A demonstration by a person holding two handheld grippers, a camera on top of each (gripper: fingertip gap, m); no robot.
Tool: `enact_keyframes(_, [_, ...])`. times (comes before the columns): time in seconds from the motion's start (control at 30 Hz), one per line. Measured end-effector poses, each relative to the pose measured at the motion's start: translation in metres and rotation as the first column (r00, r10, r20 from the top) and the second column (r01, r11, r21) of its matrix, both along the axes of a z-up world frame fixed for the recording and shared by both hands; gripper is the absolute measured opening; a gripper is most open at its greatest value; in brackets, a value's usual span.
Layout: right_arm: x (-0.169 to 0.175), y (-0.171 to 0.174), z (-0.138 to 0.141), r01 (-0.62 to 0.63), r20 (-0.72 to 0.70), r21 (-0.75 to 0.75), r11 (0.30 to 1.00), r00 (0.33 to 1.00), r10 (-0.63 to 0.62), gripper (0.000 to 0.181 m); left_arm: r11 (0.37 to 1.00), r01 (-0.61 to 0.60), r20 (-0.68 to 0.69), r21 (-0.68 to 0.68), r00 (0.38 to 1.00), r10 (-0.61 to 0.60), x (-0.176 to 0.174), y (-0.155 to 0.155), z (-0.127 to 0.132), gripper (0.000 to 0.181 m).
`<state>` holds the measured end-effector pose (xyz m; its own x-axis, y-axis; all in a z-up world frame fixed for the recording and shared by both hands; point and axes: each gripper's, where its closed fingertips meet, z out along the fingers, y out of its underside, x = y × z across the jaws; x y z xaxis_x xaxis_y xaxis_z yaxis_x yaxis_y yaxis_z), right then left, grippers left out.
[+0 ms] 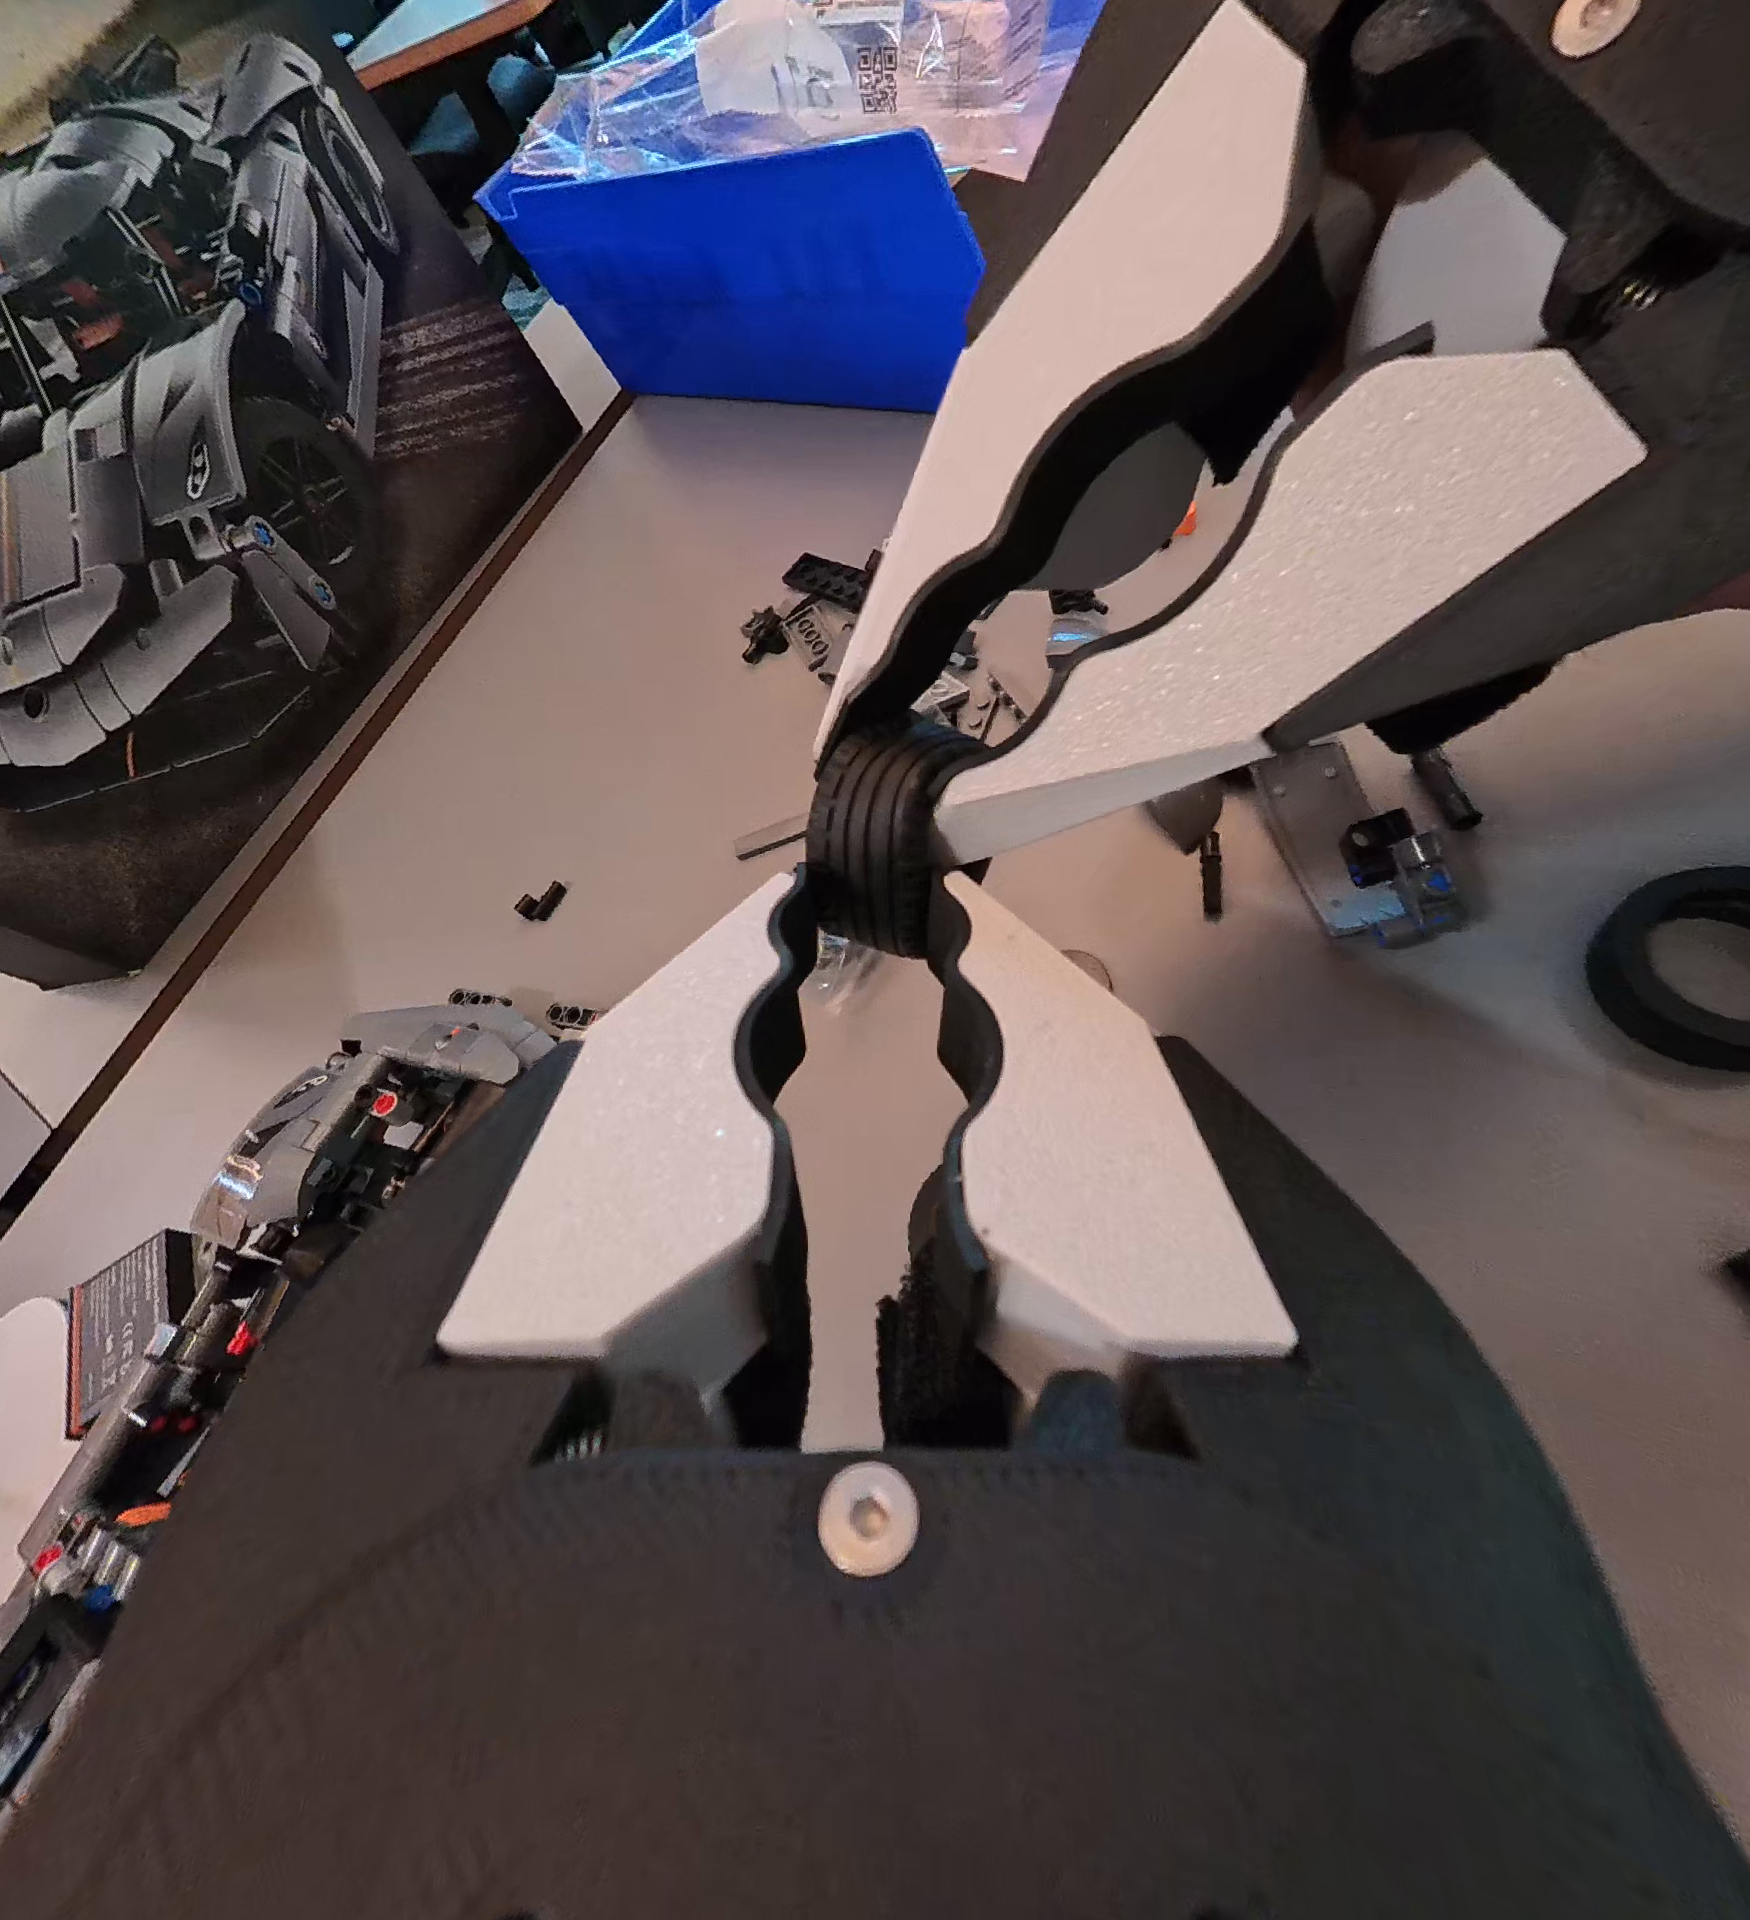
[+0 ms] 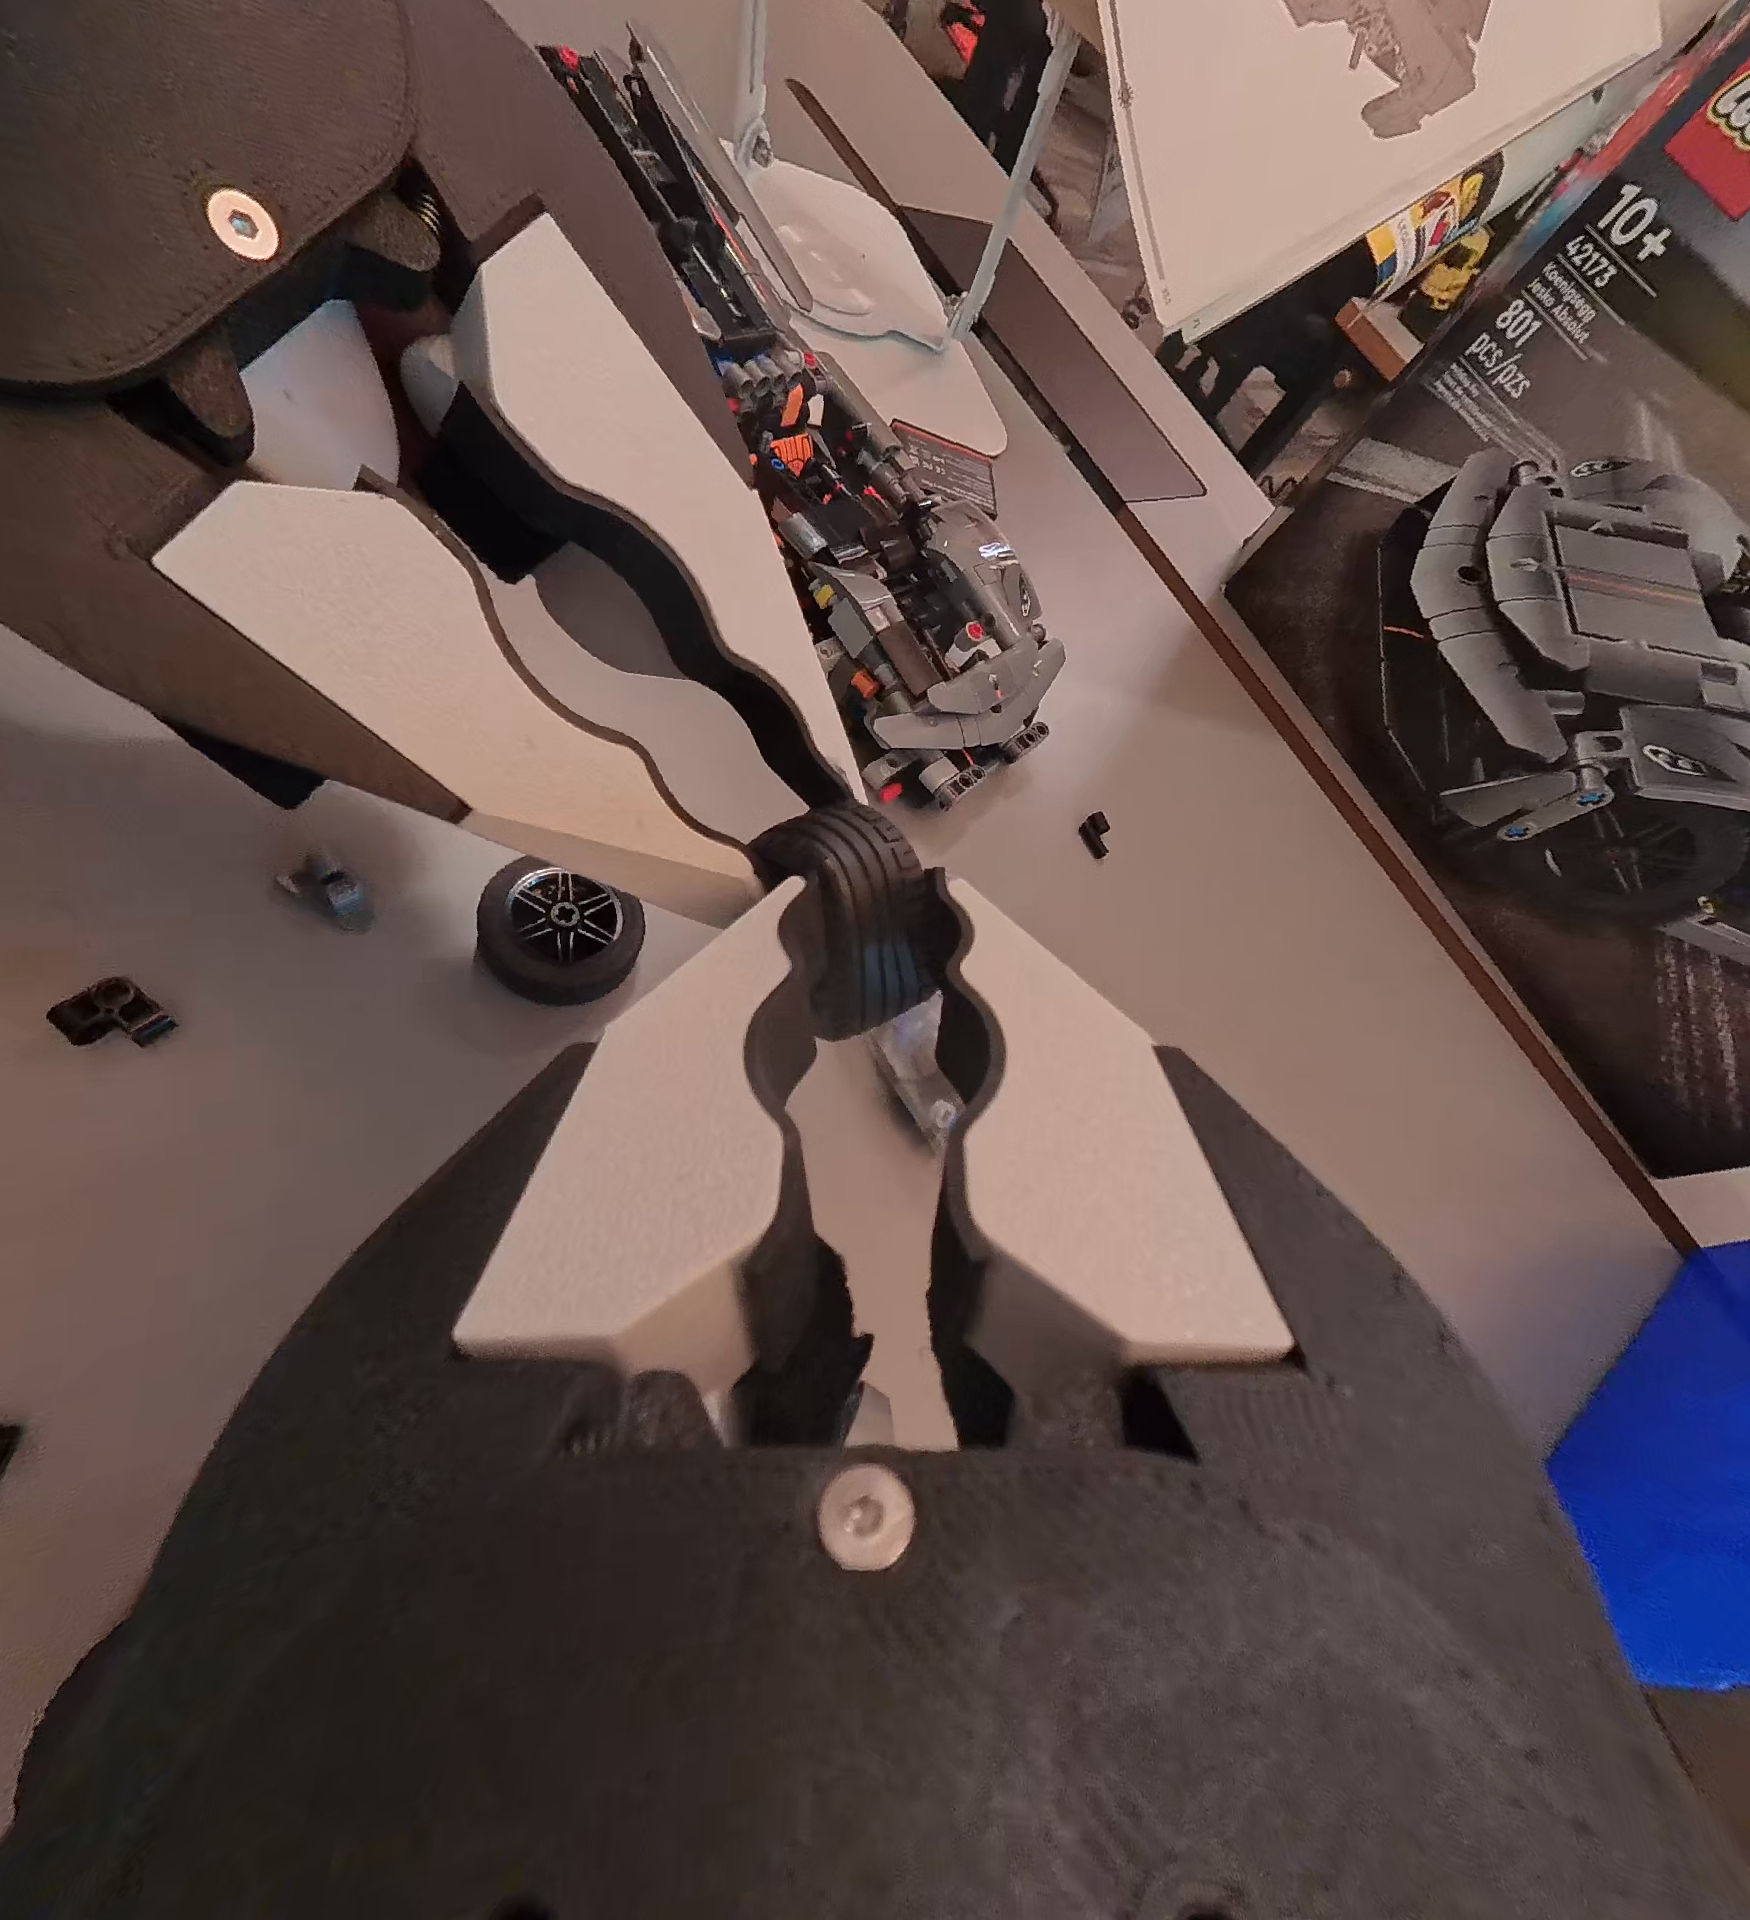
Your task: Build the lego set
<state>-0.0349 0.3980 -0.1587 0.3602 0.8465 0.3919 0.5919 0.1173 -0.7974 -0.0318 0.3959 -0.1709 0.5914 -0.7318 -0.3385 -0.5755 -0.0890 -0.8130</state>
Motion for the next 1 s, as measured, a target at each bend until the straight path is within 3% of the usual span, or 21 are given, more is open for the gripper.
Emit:
enact_keyframes(0.33, [0.005, -0.007, 0.020, -0.174, -0.209, -0.137, 0.975, 0.967, 0.143, 0.016, 0.987, 0.159, 0.125, -0.033, 0.980, -0.154, 0.007, -0.005, 0.022, 0.028])
enact_keyframes(0.47, [0.008, -0.008, 0.025, -0.228, -0.302, -0.191, 0.955, 0.939, 0.164, 0.017, 0.977, 0.206, 0.191, -0.044, 0.962, -0.195, 0.013, -0.009, 0.026, 0.022])
enact_keyframes(0.77, [0.010, -0.011, 0.033, -0.284, -0.381, -0.207, 0.936, 0.905, 0.190, 0.024, 0.975, 0.218, 0.251, -0.052, 0.948, -0.198, 0.015, -0.012, 0.034, 0.021])
enact_keyframes(1.0, [0.020, -0.010, 0.033, -0.272, -0.366, -0.221, 0.937, 0.913, 0.179, 0.032, 0.974, 0.224, 0.273, -0.044, 0.940, -0.204, 0.020, -0.015, 0.035, 0.020])
